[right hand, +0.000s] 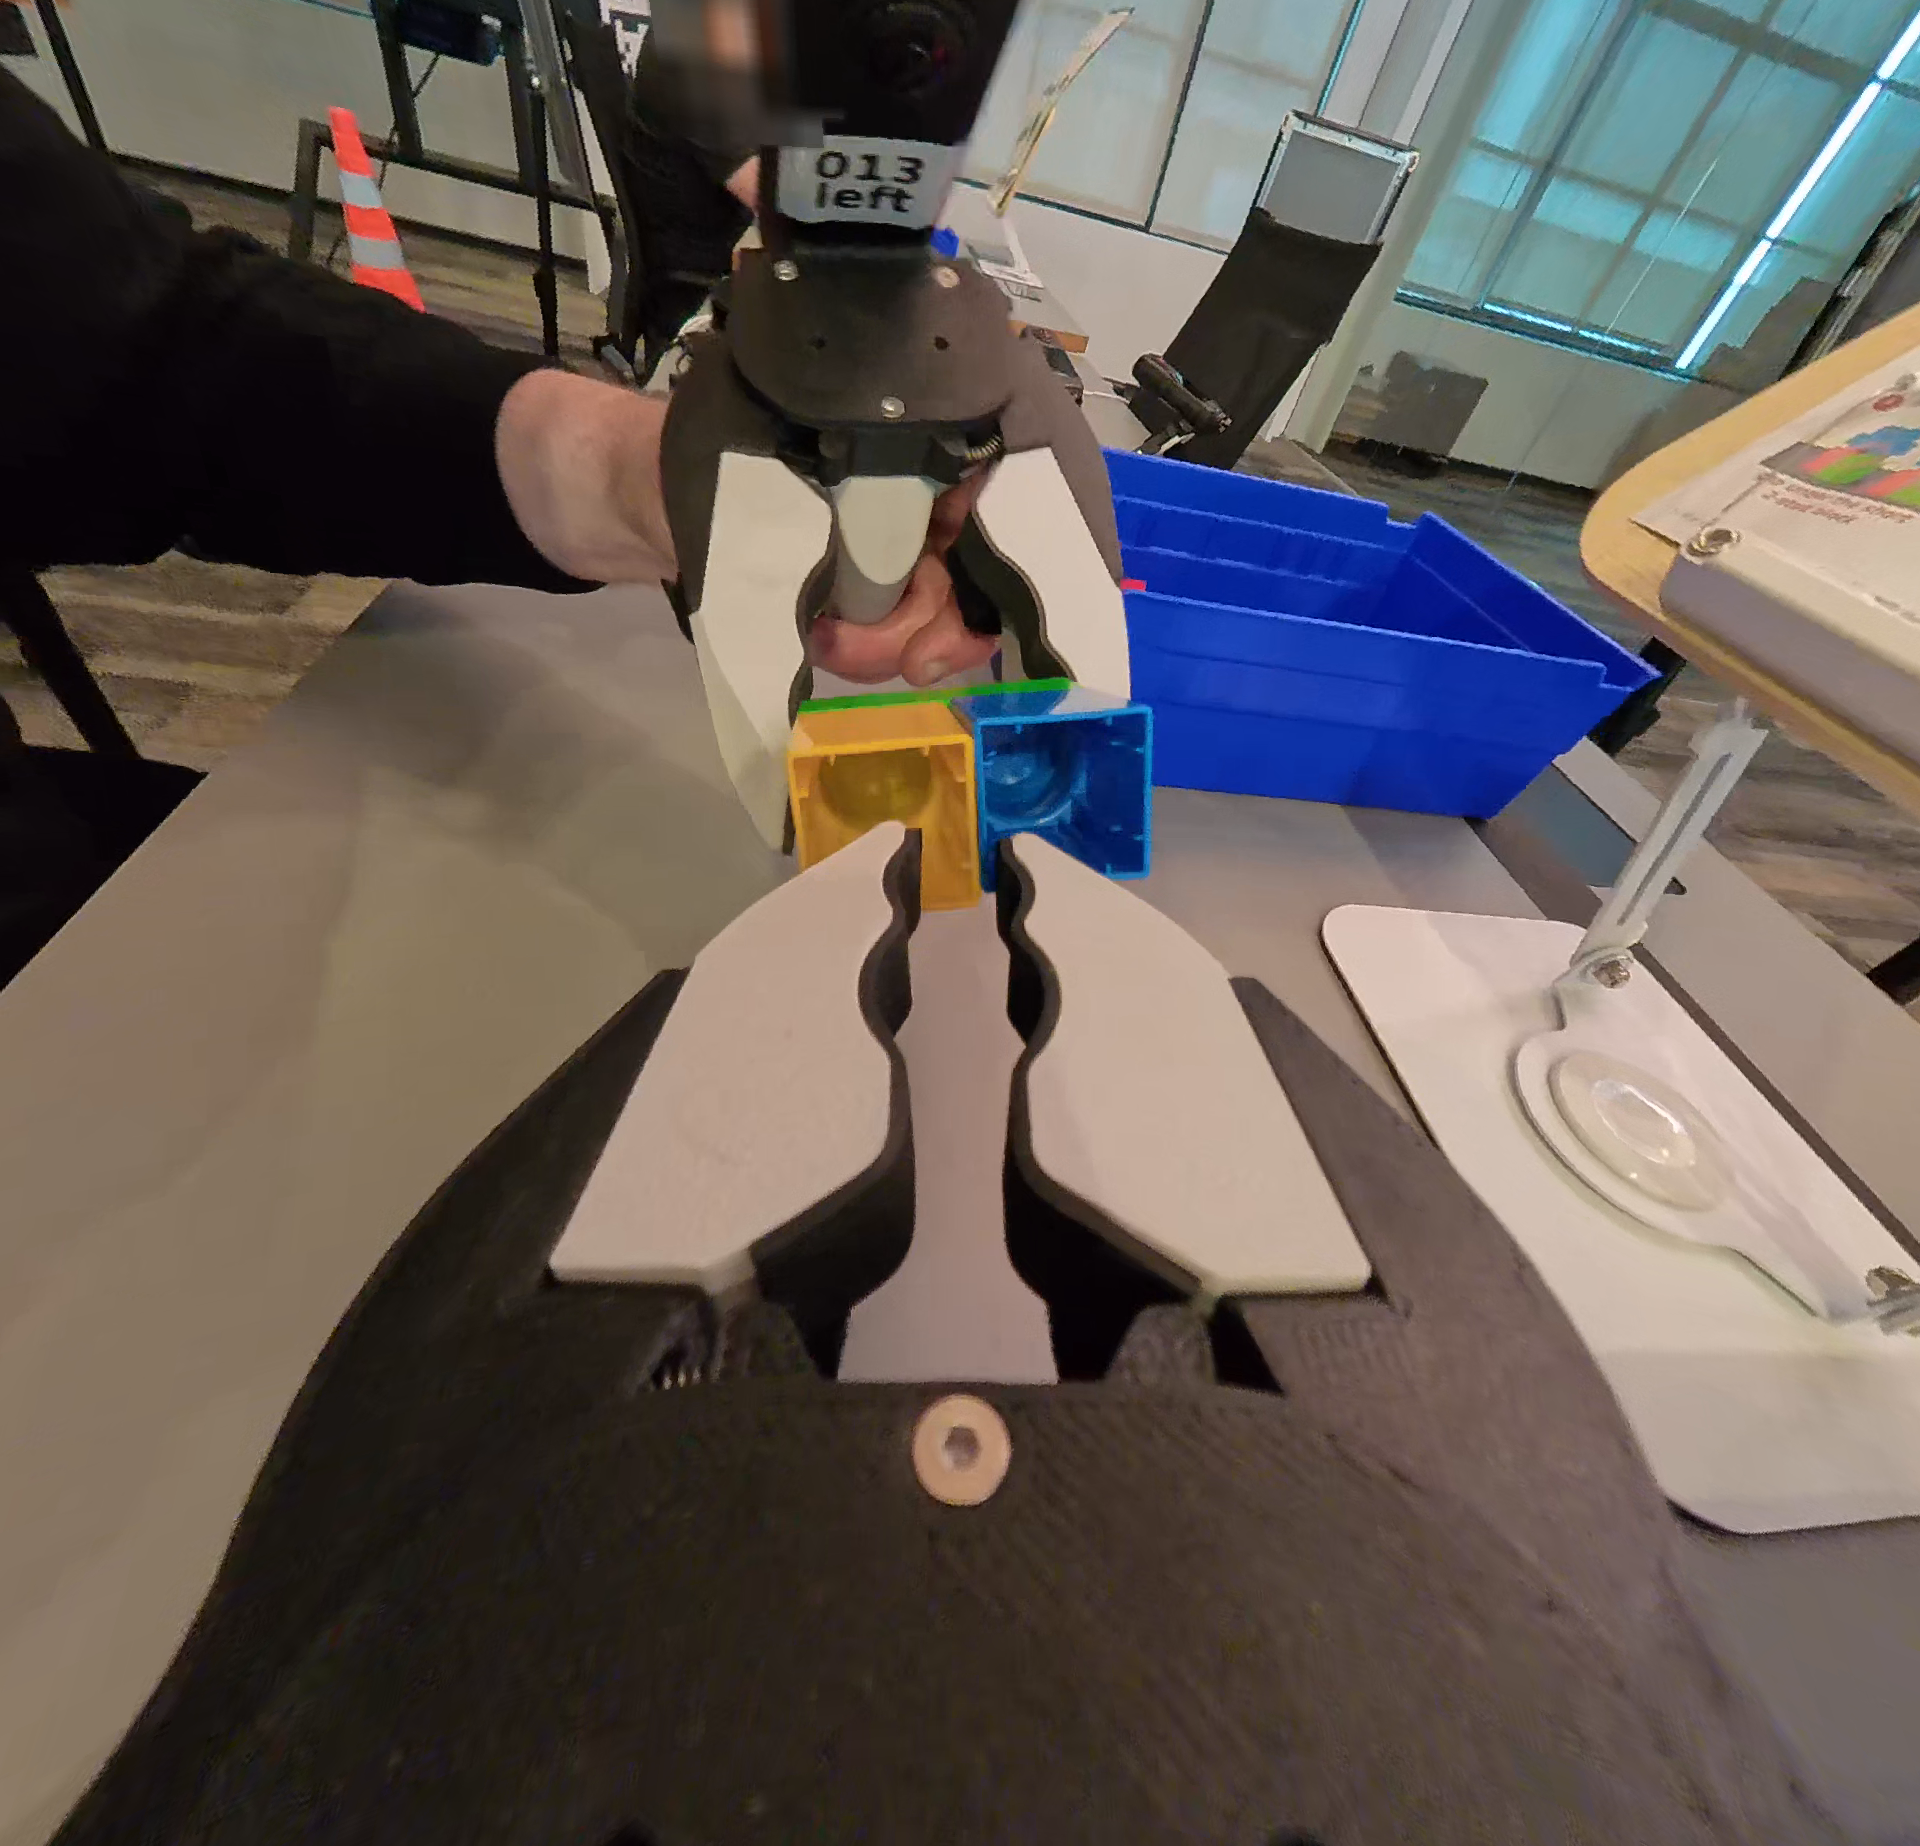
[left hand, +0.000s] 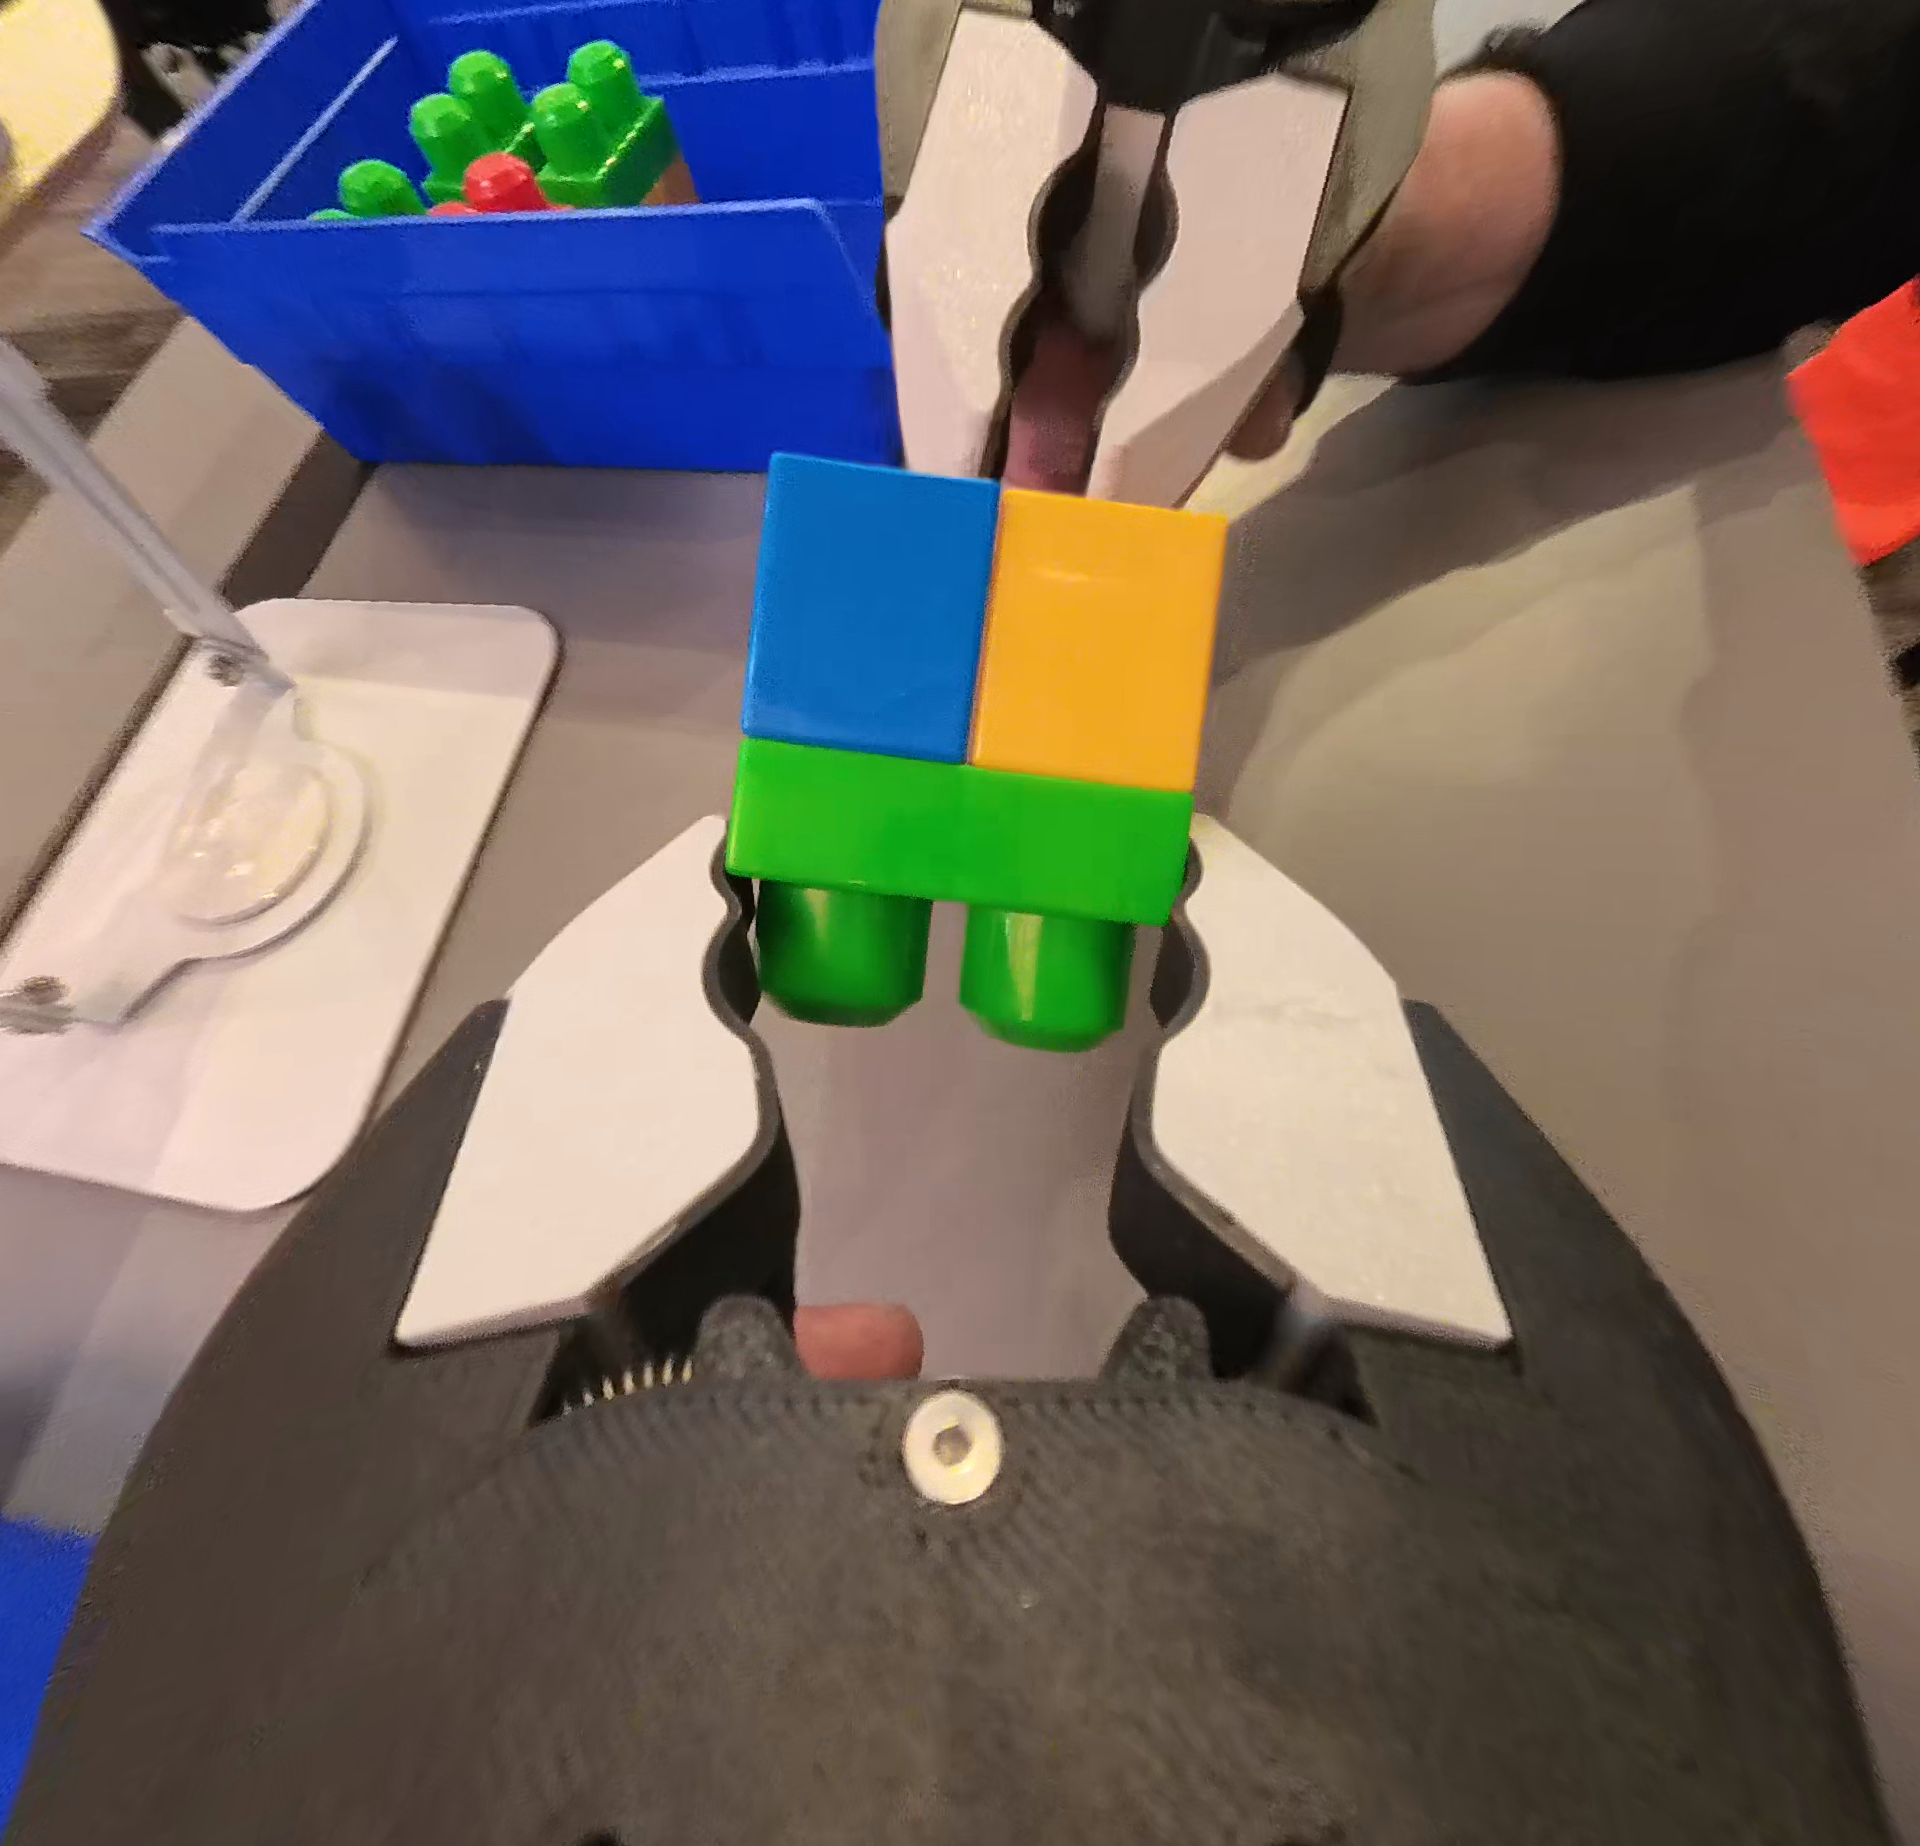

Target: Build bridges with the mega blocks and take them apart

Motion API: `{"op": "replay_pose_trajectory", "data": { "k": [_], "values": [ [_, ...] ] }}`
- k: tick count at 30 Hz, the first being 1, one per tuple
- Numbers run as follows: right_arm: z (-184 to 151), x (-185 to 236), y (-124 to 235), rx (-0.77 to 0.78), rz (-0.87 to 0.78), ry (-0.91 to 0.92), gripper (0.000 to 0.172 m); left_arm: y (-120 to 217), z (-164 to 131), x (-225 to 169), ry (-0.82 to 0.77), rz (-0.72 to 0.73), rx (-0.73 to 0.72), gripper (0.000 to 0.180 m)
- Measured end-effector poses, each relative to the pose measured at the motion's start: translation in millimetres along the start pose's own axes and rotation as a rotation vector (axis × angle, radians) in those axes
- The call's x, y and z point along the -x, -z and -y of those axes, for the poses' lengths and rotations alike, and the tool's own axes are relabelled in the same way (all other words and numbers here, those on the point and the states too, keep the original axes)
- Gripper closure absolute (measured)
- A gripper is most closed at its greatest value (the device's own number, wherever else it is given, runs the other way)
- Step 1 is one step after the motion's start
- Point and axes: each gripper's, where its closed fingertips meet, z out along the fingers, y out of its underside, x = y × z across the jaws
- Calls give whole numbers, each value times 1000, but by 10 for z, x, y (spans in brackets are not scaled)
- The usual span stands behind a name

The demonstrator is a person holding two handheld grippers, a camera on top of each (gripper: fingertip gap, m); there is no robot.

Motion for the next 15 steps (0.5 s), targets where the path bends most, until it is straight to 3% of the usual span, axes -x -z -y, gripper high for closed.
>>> {"op": "replay_pose_trajectory", "data": {
  "k": [5,12,15],
  "values": [
    [-6,-41,9,-20,-11,-22,167,-31,-122,46,-134,117,136,106],
    [-30,-63,12,-23,2,-62,172,5,-130,121,-170,192,158,105],
    [-41,-162,14,-41,-7,-183,143,66,-108,234,-261,312,204,105]
  ]
}}
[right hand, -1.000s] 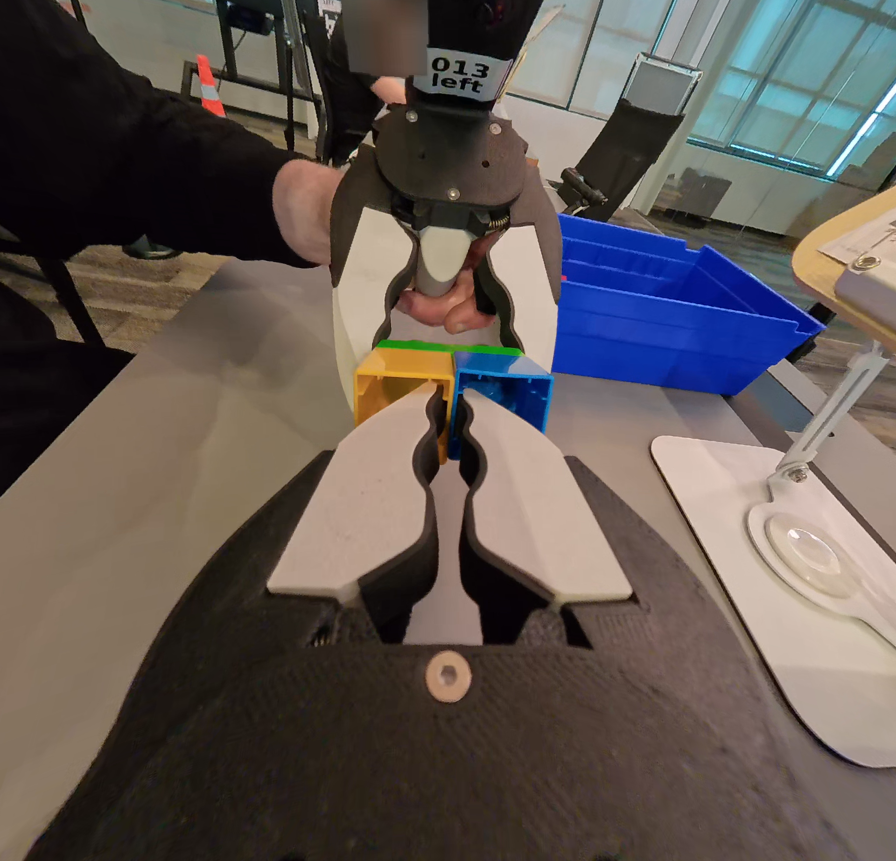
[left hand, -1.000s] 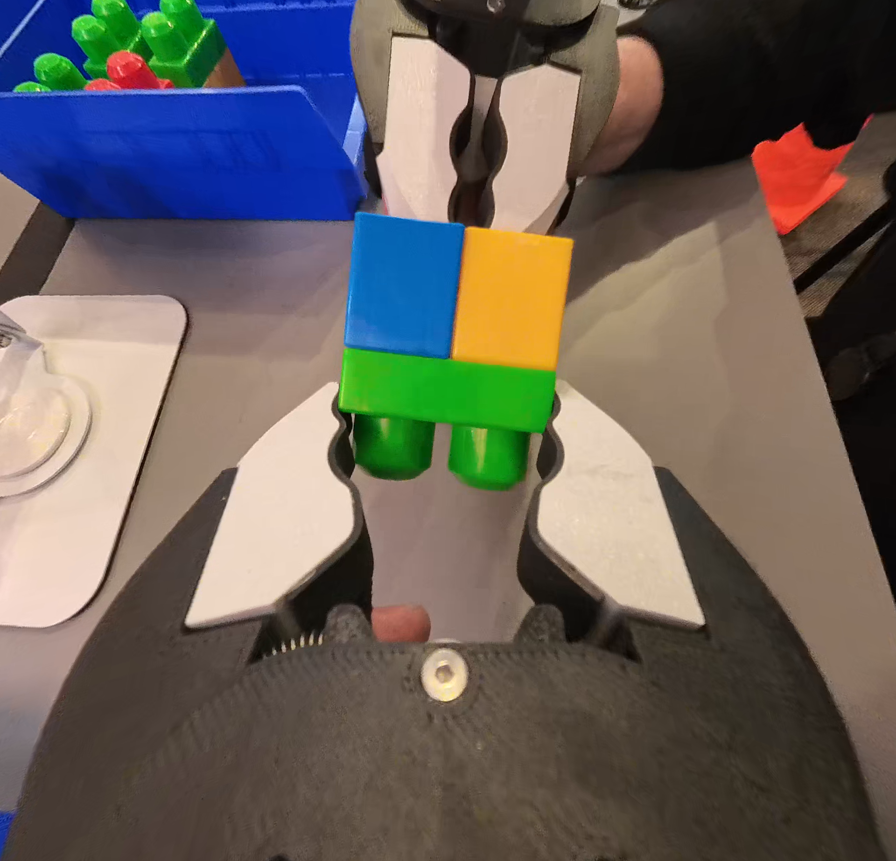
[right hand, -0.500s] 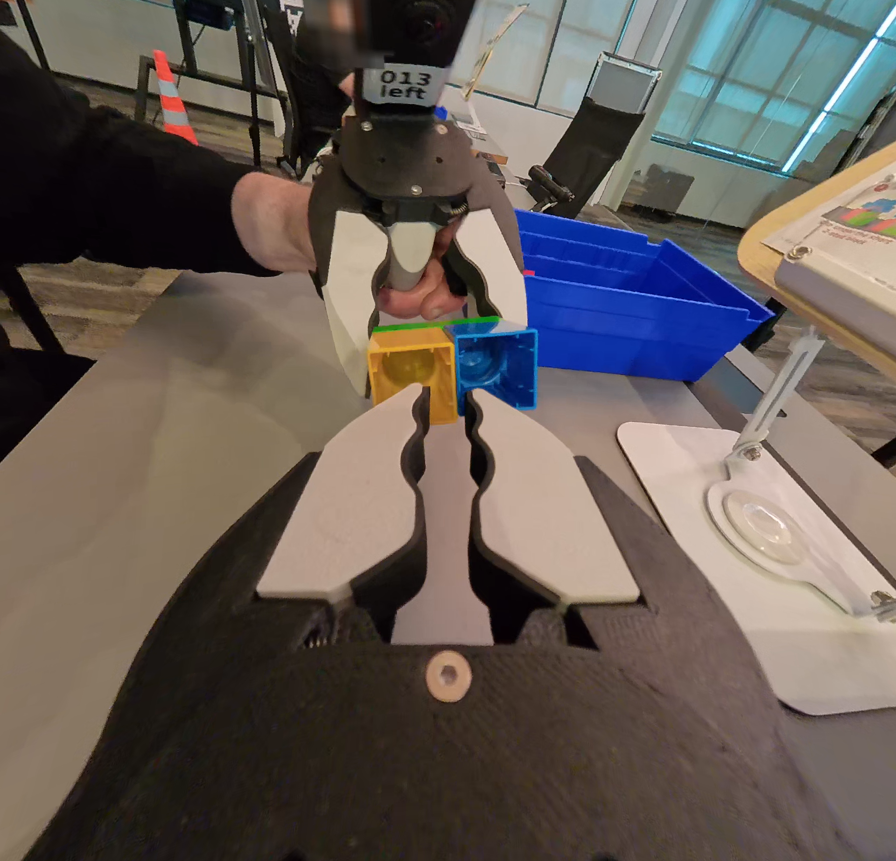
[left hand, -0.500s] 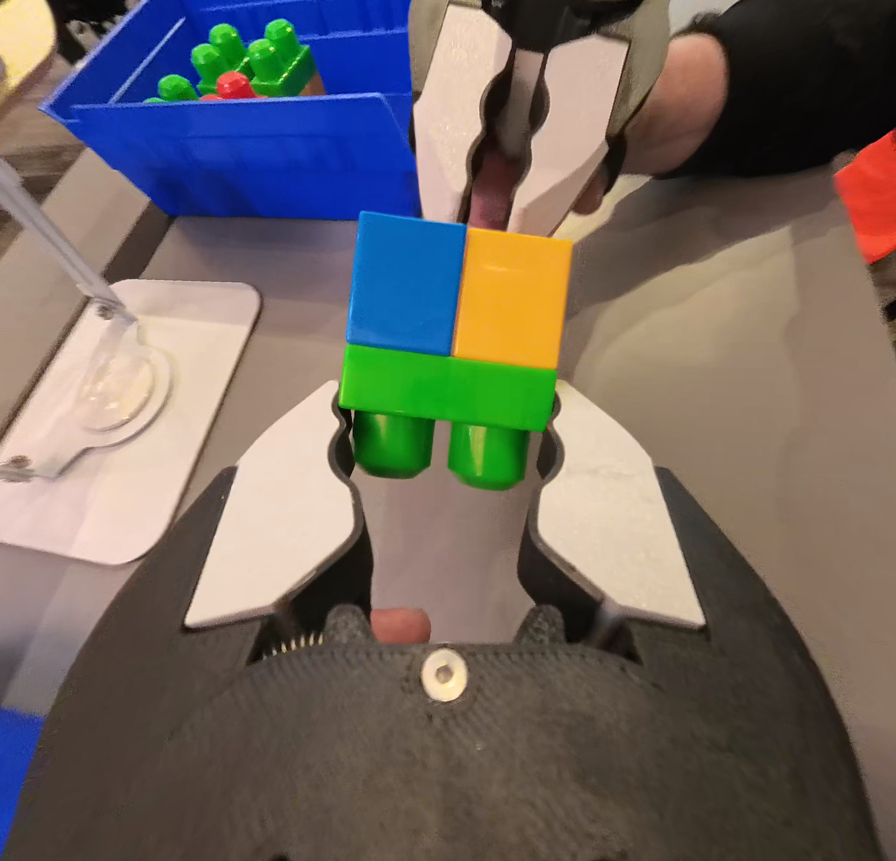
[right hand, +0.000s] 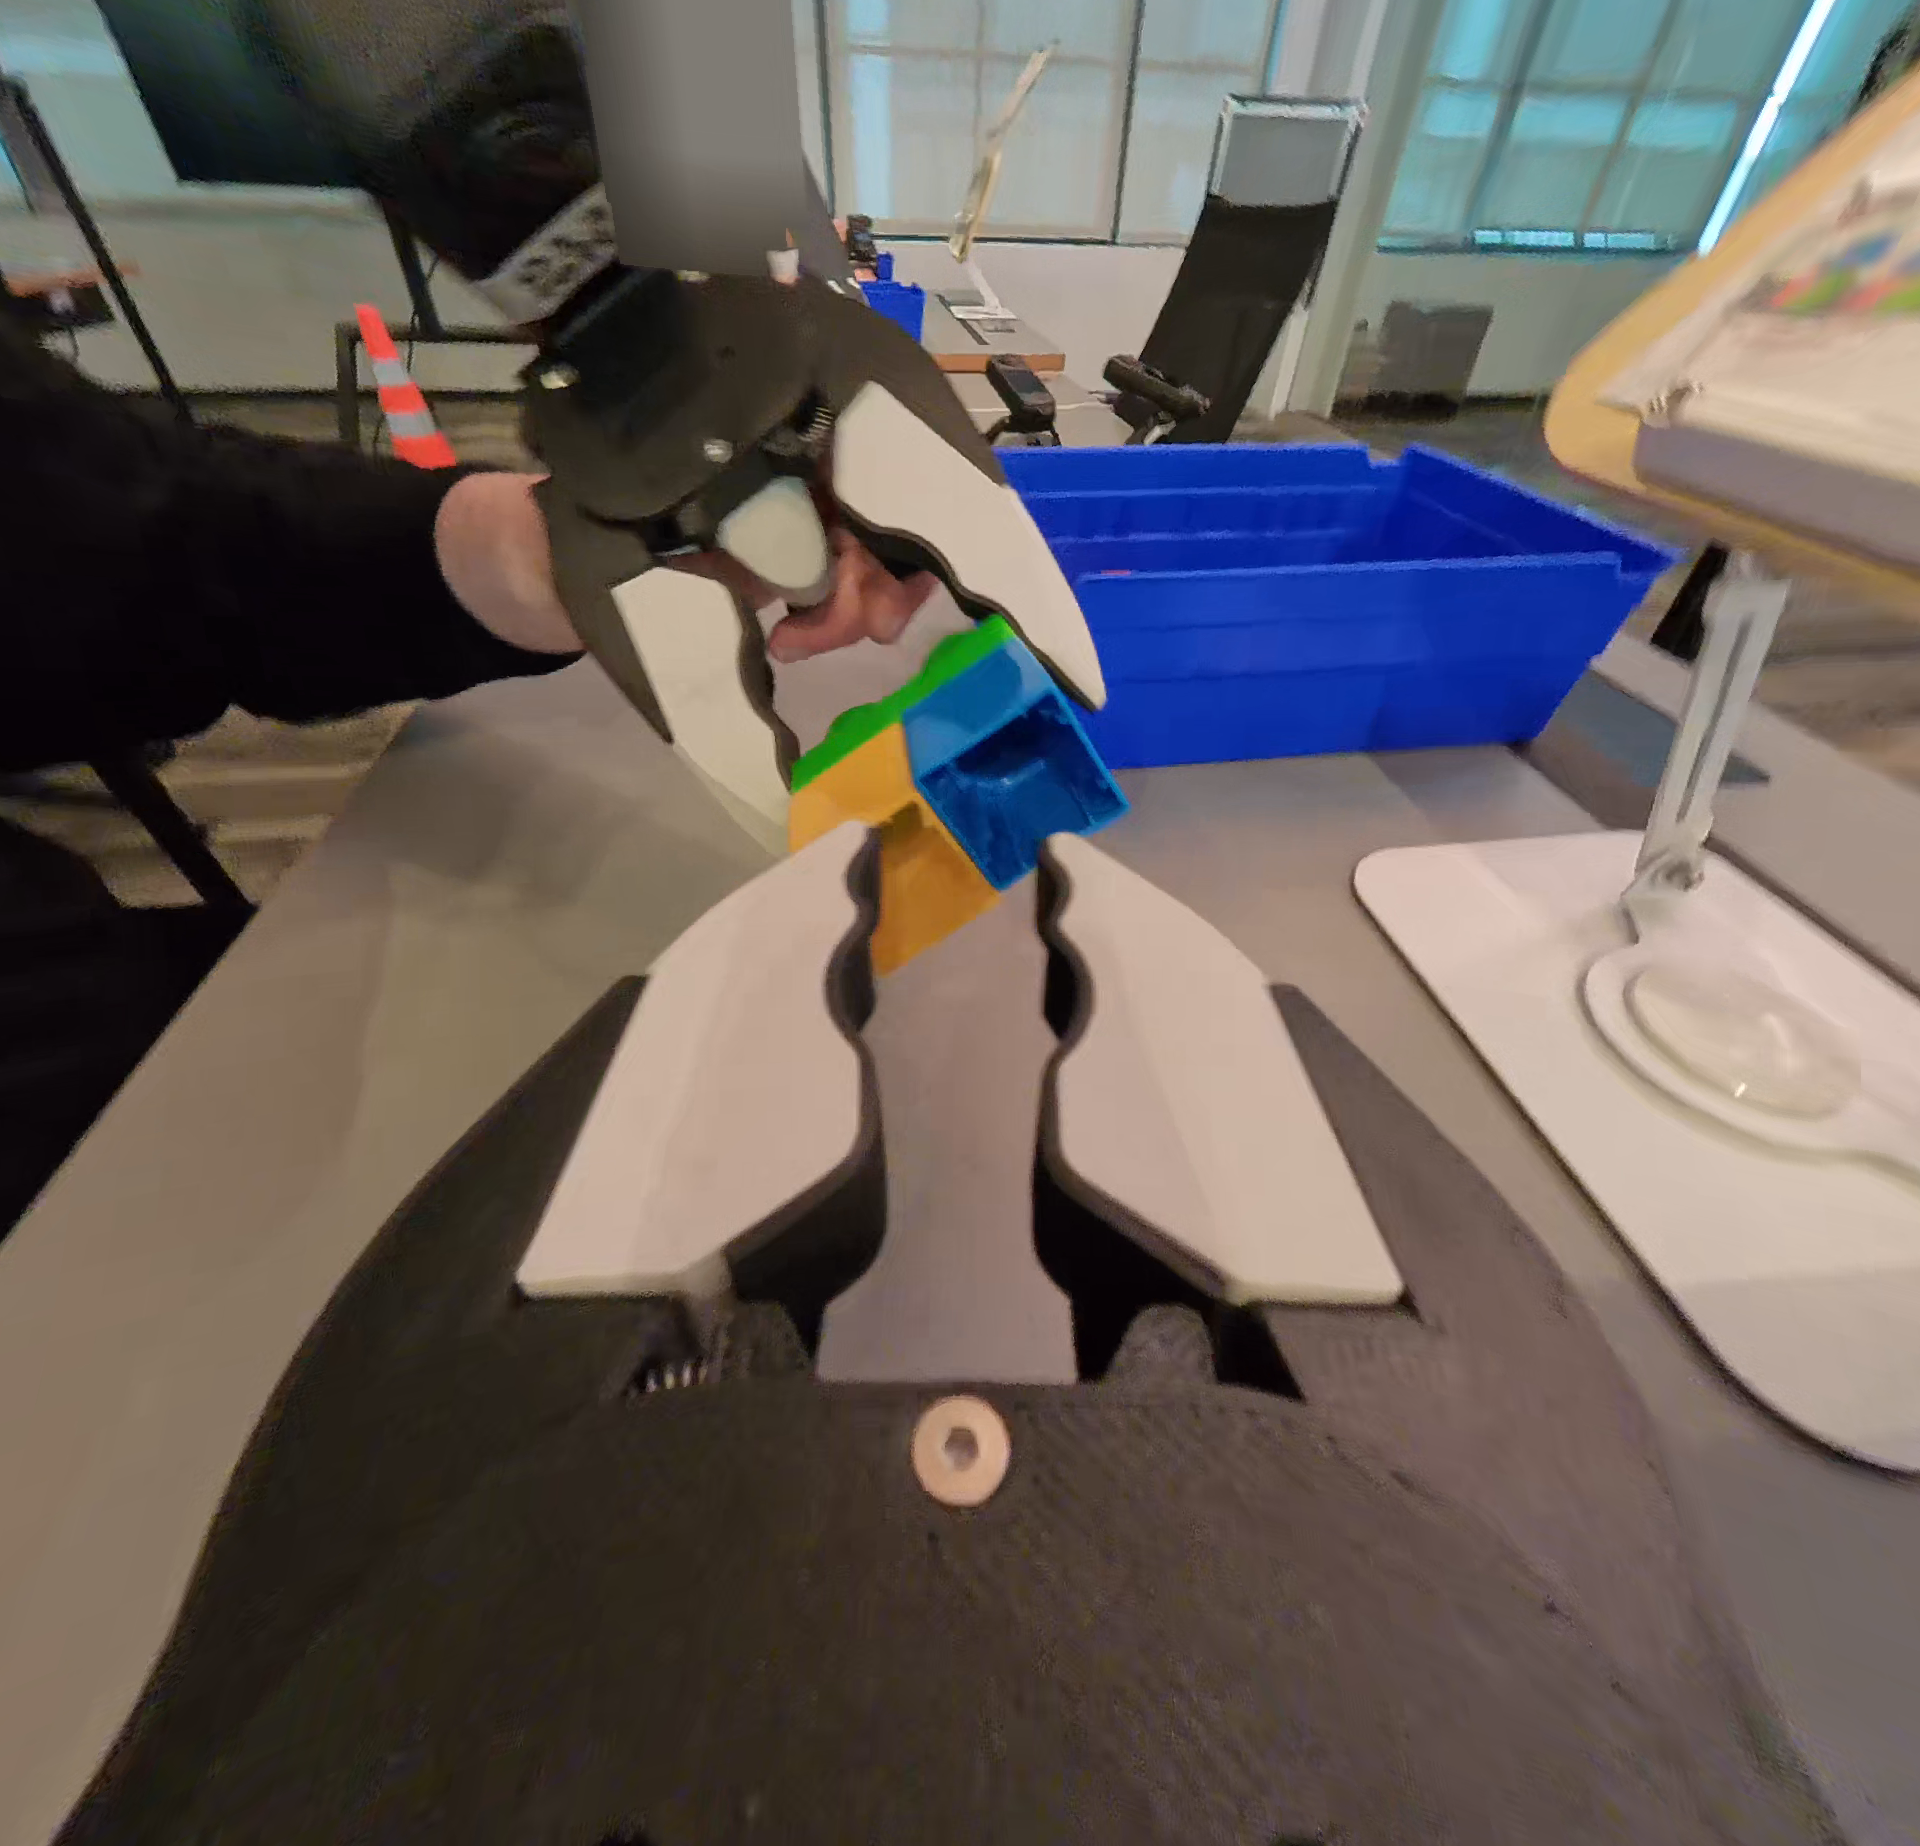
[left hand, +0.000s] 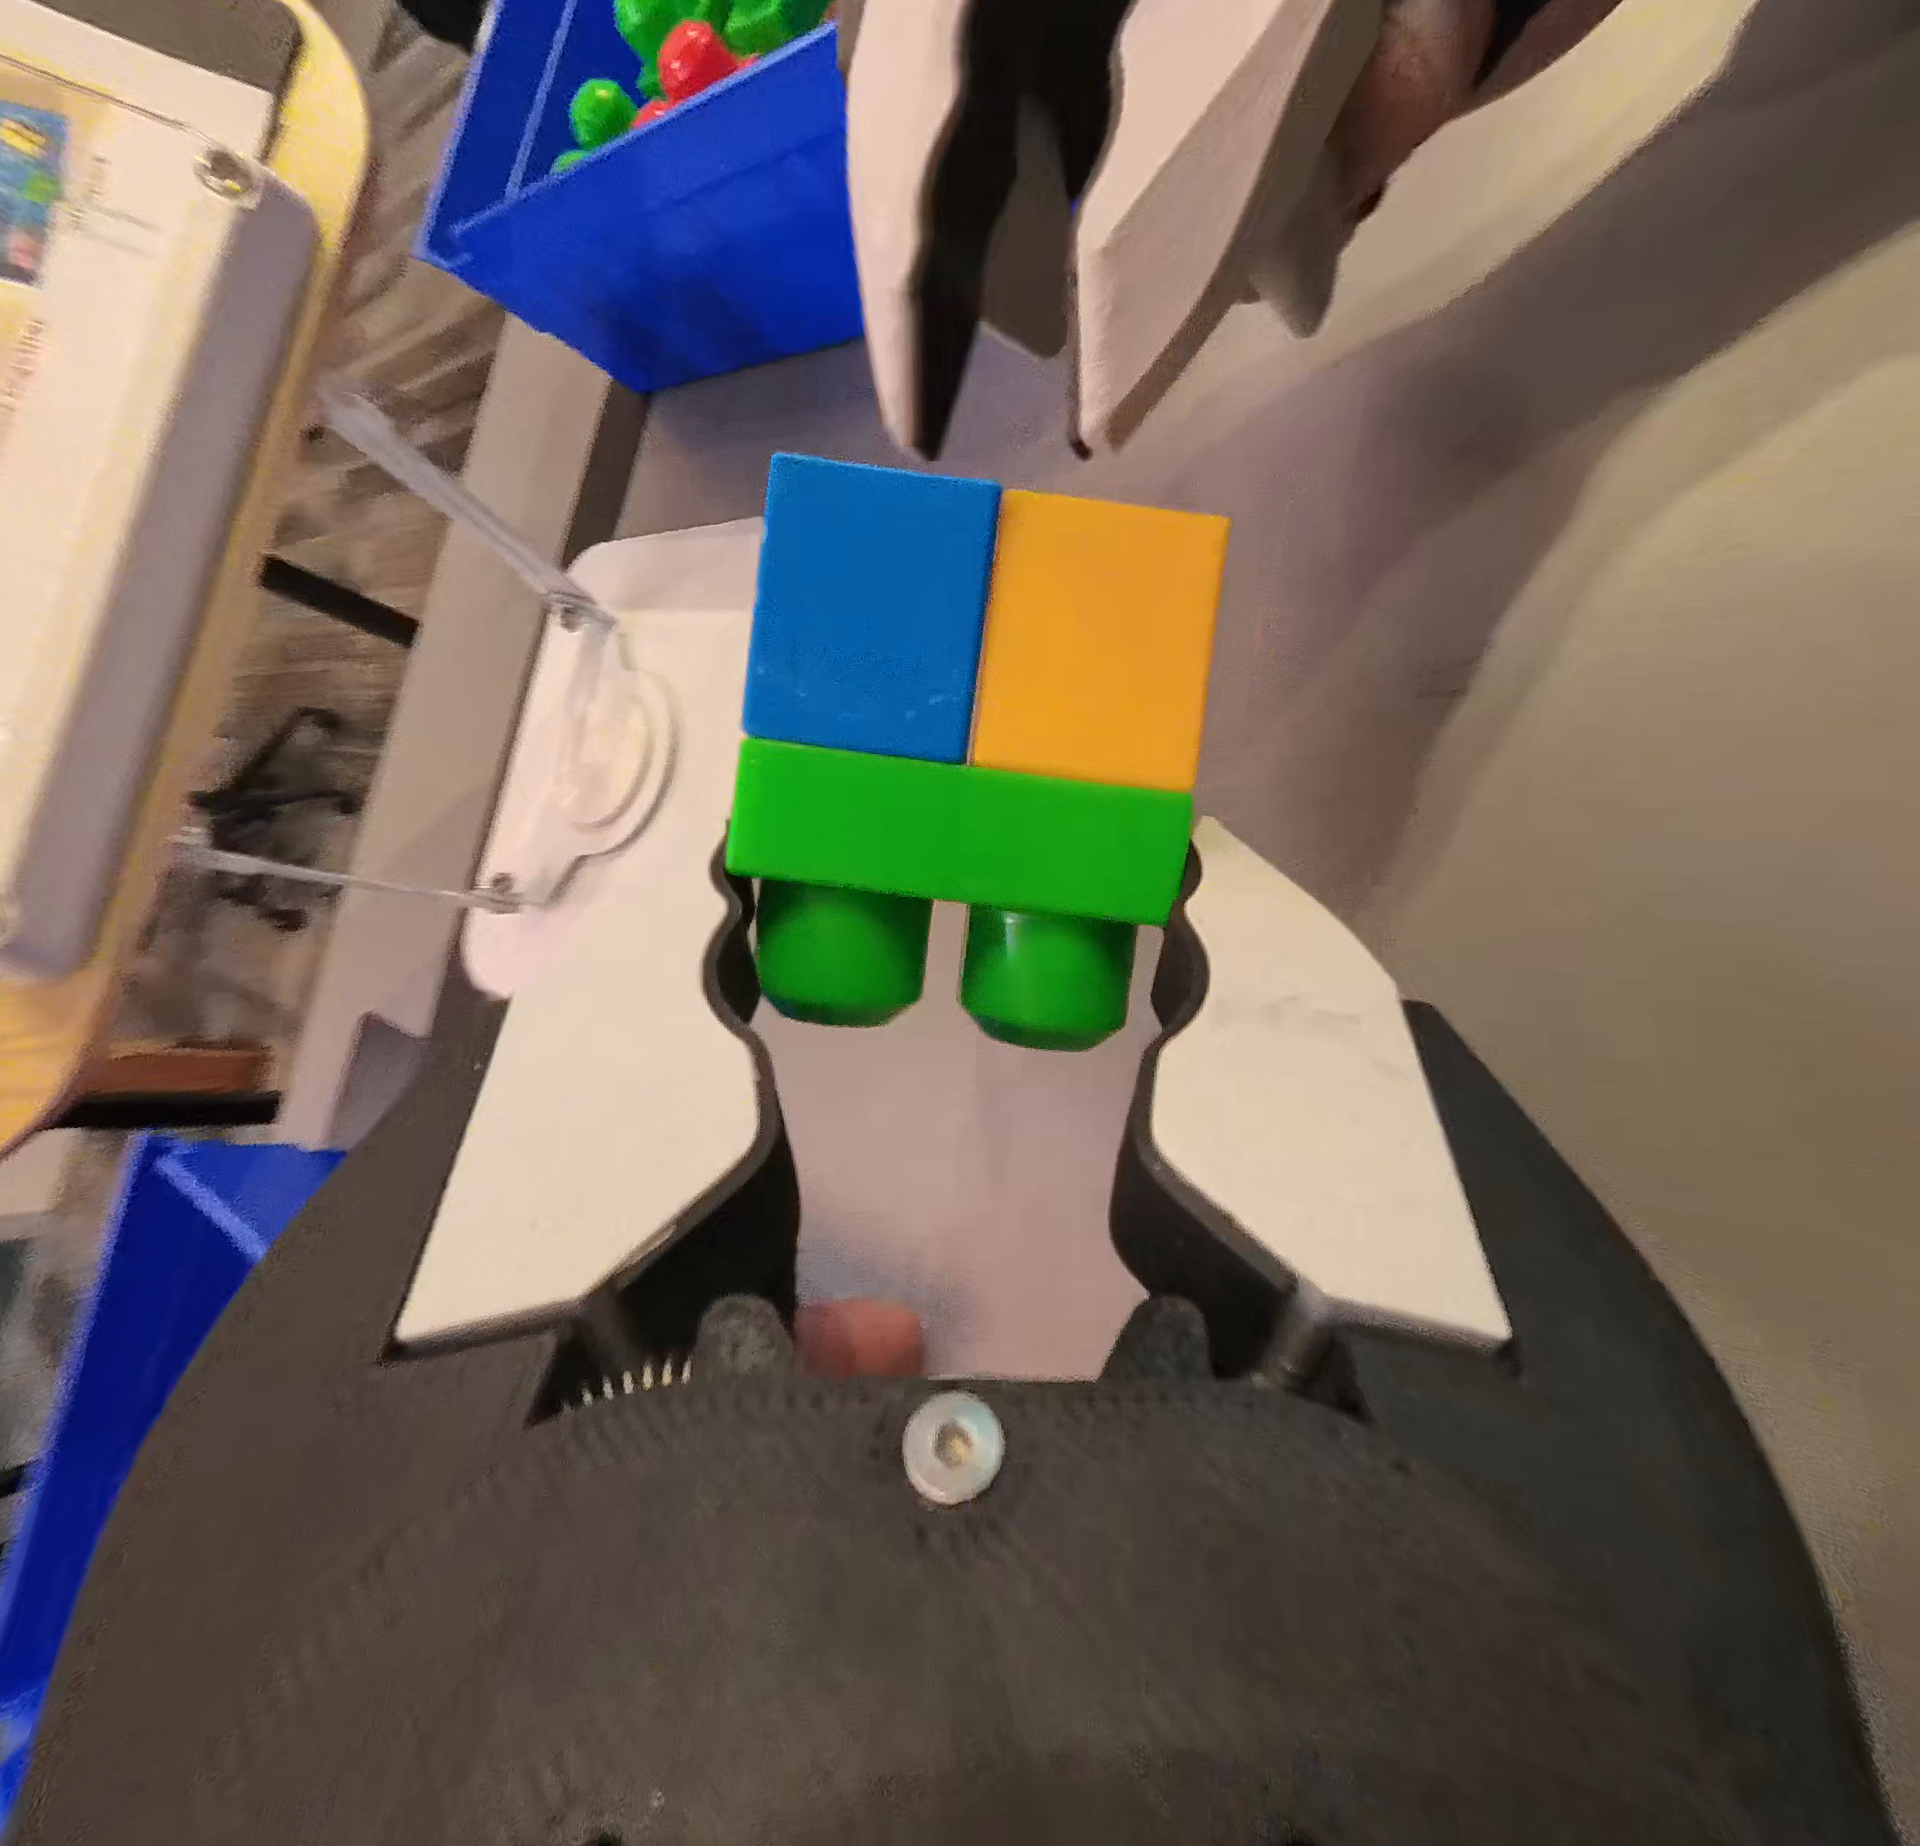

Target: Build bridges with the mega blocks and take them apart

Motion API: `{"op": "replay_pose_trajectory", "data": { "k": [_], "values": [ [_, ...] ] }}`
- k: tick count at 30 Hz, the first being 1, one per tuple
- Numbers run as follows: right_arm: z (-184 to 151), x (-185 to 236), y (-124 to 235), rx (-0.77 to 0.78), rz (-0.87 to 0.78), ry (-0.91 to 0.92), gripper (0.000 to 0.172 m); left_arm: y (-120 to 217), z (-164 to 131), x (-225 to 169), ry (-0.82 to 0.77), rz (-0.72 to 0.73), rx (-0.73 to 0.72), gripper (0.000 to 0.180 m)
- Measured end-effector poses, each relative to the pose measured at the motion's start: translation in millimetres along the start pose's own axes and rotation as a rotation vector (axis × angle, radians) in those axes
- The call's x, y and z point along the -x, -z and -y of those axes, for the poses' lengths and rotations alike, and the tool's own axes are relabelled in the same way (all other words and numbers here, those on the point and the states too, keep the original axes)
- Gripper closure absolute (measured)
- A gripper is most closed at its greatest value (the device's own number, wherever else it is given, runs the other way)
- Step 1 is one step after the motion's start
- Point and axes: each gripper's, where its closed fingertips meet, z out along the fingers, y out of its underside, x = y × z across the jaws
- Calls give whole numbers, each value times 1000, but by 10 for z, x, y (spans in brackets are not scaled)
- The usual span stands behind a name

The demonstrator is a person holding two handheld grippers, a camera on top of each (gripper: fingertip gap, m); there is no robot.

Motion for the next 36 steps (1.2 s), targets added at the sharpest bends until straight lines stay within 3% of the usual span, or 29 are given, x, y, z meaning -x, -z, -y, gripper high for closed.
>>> {"op": "replay_pose_trajectory", "data": {
  "k": [2,3,9,11,25,33,36],
  "values": [
    [-50,-56,-37,3,7,-112,121,8,16,52,-62,73,23,105],
    [-66,-63,-57,-6,22,-173,119,6,22,64,-90,101,38,106],
    [-76,-47,-123,-96,120,-464,125,-82,36,17,-208,176,107,106],
    [-76,-74,-102,-104,122,-484,135,-81,70,10,-203,176,95,106],
    [-4,-83,-62,-127,111,-479,139,-60,167,52,-255,215,116,107],
    [-35,-191,-8,-97,79,-466,124,-117,162,154,-141,258,83,106],
    [-103,-146,-56,-64,108,-486,126,-105,188,178,-129,270,75,106]
  ]
}}
